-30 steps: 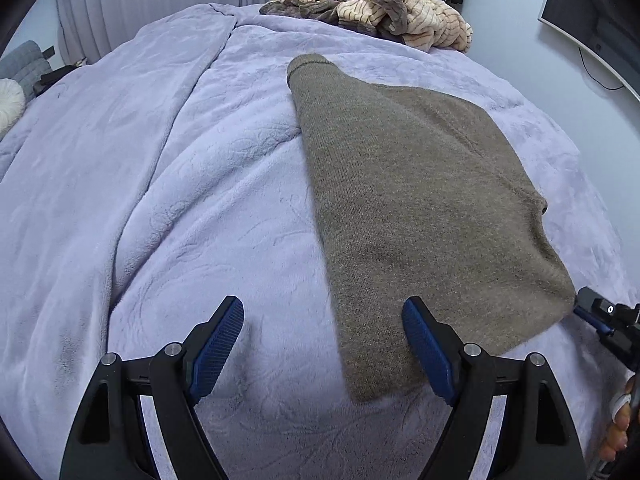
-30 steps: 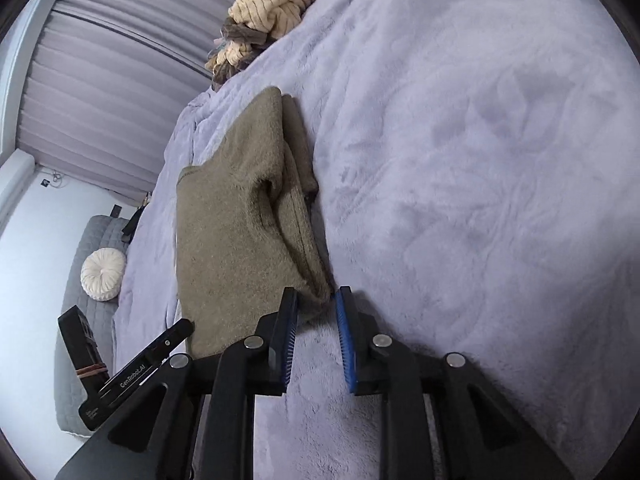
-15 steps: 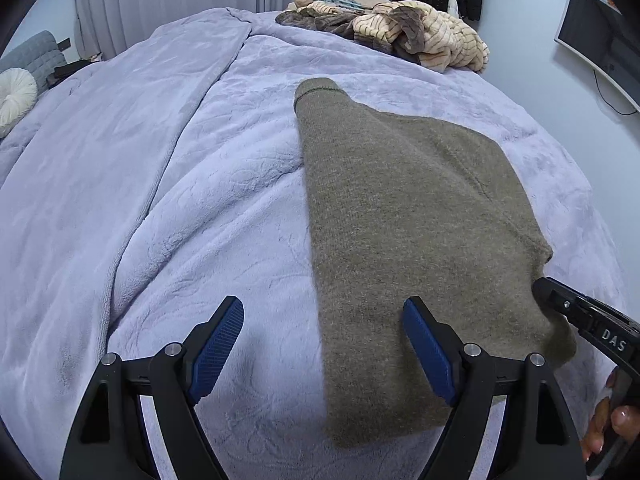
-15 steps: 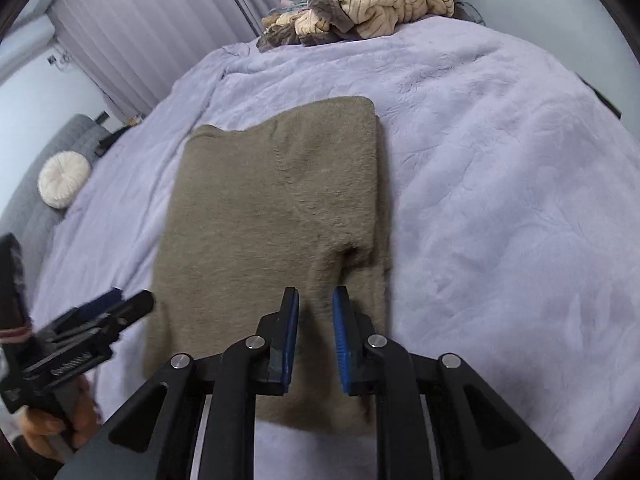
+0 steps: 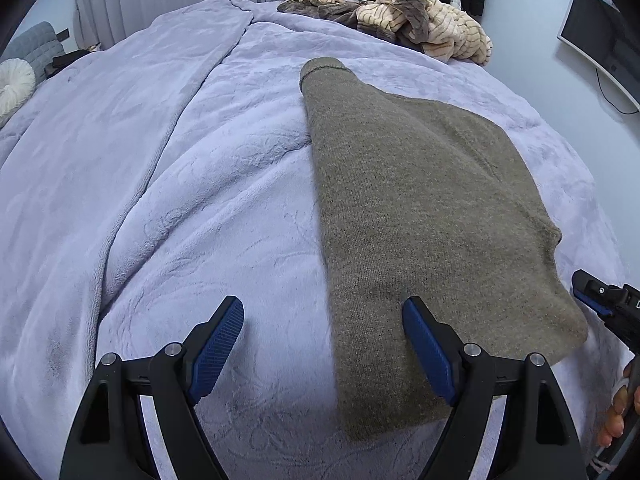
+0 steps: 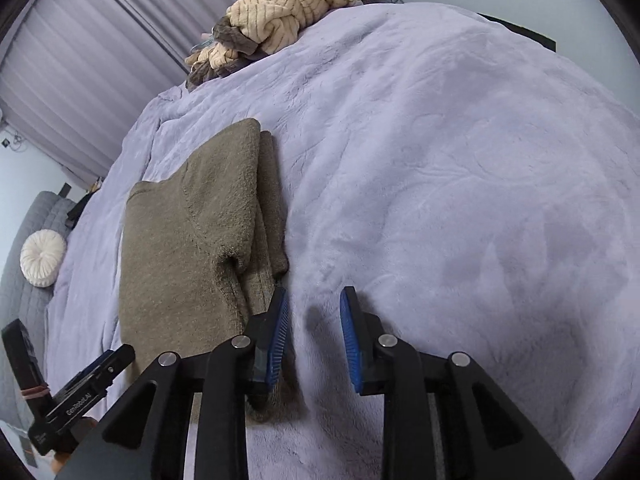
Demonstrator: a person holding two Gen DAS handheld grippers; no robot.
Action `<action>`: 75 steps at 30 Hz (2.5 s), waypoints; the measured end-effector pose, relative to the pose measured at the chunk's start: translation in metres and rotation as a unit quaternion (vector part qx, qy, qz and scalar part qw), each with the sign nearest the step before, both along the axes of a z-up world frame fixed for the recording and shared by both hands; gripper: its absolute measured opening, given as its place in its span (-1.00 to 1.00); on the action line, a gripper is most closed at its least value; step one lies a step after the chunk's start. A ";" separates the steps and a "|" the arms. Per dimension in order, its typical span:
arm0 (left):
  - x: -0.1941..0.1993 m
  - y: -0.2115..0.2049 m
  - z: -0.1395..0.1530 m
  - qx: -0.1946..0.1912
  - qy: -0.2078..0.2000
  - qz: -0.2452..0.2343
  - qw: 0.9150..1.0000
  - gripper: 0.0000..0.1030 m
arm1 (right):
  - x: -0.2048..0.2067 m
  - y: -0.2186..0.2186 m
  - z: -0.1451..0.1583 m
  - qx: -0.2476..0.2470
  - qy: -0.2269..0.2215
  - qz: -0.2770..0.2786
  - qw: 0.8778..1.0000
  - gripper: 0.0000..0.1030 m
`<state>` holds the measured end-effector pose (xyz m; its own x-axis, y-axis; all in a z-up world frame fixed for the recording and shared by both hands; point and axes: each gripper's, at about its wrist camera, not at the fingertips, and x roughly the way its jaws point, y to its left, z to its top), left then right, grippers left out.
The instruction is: Fold small clothes
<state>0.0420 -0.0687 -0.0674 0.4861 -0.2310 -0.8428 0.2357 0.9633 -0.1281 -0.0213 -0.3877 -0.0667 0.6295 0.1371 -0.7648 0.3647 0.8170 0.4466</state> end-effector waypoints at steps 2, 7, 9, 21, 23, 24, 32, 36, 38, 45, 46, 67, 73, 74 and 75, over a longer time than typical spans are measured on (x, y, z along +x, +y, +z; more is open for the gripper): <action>-0.001 0.000 0.000 -0.003 0.002 0.000 1.000 0.61 | -0.009 0.002 0.008 -0.003 -0.011 0.004 1.000 -0.38; -0.002 -0.001 -0.001 0.000 0.005 -0.002 1.000 0.61 | -0.005 0.037 0.026 -0.039 -0.031 0.071 0.996 -0.38; -0.002 -0.001 0.000 0.001 0.006 -0.003 1.000 0.61 | -0.001 0.053 0.022 -0.051 -0.026 0.101 0.993 -0.38; -0.004 0.000 -0.003 0.001 0.013 -0.014 1.000 0.61 | 0.004 0.058 -0.006 -0.022 0.005 0.130 0.991 -0.35; -0.004 0.001 -0.003 -0.003 0.016 -0.015 1.000 0.61 | 0.004 0.058 -0.007 -0.020 0.003 0.131 0.991 -0.30; -0.004 0.001 -0.003 -0.004 0.016 -0.016 1.000 0.61 | 0.004 0.058 -0.007 -0.019 0.002 0.133 0.991 -0.28; 0.010 0.006 0.013 -0.035 -0.004 -0.013 0.999 1.00 | 0.007 0.052 0.021 -0.031 -0.054 0.142 0.988 -0.11; 0.043 0.005 0.019 -0.059 -0.001 -0.001 0.998 1.00 | 0.037 0.028 0.030 -0.006 -0.063 0.124 0.990 -0.08; 0.063 0.005 0.018 -0.060 0.000 0.015 0.998 1.00 | 0.057 0.015 0.025 0.007 -0.058 0.114 0.992 -0.08; 0.117 0.004 0.004 -0.066 0.010 0.047 0.997 1.00 | 0.119 -0.008 -0.005 0.085 -0.031 0.113 0.989 -0.80; 0.120 0.003 0.002 -0.062 0.008 0.050 0.997 1.00 | 0.122 -0.004 -0.003 0.076 -0.034 0.121 0.989 -0.81; 0.103 0.012 -0.004 -0.056 0.032 0.036 0.997 1.00 | 0.079 -0.014 -0.009 0.033 -0.012 0.087 0.996 -0.18; 0.083 0.008 0.008 -0.033 0.016 0.020 0.999 1.00 | 0.056 -0.019 -0.005 0.060 -0.014 0.071 0.996 0.06; 0.081 0.008 0.010 -0.033 0.015 0.018 0.999 1.00 | 0.055 -0.020 -0.004 0.066 -0.013 0.072 0.995 0.10; 0.079 0.008 0.011 -0.035 0.016 0.017 0.999 1.00 | 0.054 -0.020 -0.004 0.071 -0.012 0.074 0.995 0.12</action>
<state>0.1210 -0.0608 -0.0568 0.4678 -0.2733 -0.8405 0.1980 0.9592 -0.2018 0.0330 -0.4074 -0.0707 0.6119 0.3364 -0.7158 0.2322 0.7888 0.5691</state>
